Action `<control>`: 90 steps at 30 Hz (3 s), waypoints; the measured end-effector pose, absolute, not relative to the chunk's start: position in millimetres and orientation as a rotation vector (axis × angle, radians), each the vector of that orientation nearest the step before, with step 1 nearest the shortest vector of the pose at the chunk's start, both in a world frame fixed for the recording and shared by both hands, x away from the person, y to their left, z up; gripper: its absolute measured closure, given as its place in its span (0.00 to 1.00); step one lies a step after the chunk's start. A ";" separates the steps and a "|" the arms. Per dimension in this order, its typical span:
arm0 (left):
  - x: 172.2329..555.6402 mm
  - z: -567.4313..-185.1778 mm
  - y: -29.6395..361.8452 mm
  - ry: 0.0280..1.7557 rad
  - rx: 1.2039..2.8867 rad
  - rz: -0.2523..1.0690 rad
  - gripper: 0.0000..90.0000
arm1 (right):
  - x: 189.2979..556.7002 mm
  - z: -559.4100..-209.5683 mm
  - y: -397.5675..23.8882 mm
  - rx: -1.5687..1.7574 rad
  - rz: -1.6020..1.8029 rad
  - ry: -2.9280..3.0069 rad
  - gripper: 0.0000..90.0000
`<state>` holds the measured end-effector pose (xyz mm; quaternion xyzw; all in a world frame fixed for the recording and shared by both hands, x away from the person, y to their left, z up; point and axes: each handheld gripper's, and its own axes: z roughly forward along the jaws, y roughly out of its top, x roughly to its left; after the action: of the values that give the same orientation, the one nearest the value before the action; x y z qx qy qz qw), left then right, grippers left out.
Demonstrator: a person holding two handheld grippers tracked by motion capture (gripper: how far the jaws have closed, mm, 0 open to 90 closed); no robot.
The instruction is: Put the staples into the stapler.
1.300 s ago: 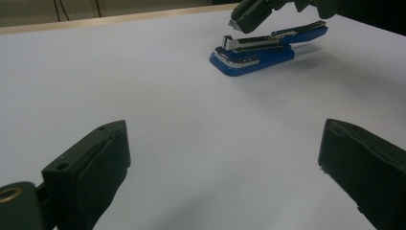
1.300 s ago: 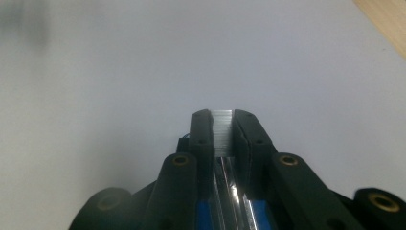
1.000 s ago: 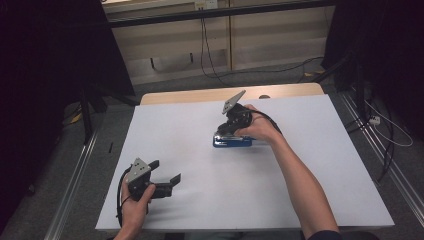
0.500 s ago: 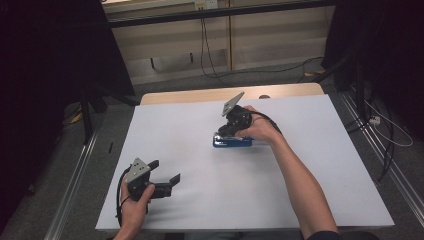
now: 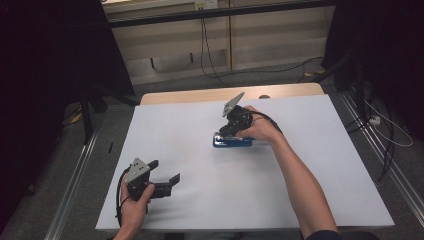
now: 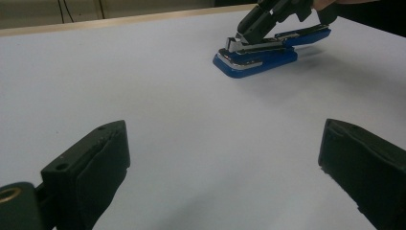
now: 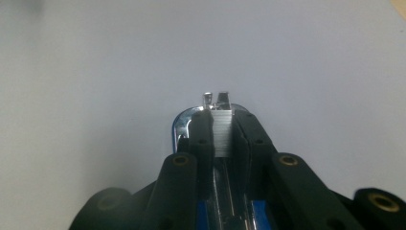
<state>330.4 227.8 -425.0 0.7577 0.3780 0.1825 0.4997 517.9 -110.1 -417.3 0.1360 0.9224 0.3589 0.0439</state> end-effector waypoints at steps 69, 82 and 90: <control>330.5 -425.1 228.5 0.912 1.835 0.437 0.04 | 519.8 -417.0 -101.9 0.414 1.072 2.810 0.82; 330.6 -425.3 228.6 0.912 1.835 0.438 0.04 | 517.6 -414.4 -102.7 0.513 1.102 2.755 0.65; 331.0 -425.4 228.0 0.914 1.839 0.437 0.04 | 515.8 -414.6 -107.0 0.609 1.113 2.721 0.47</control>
<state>331.0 228.0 -425.4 0.7596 0.3774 0.1807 0.4980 515.8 -107.0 -414.6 0.2022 0.9042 0.3698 0.0695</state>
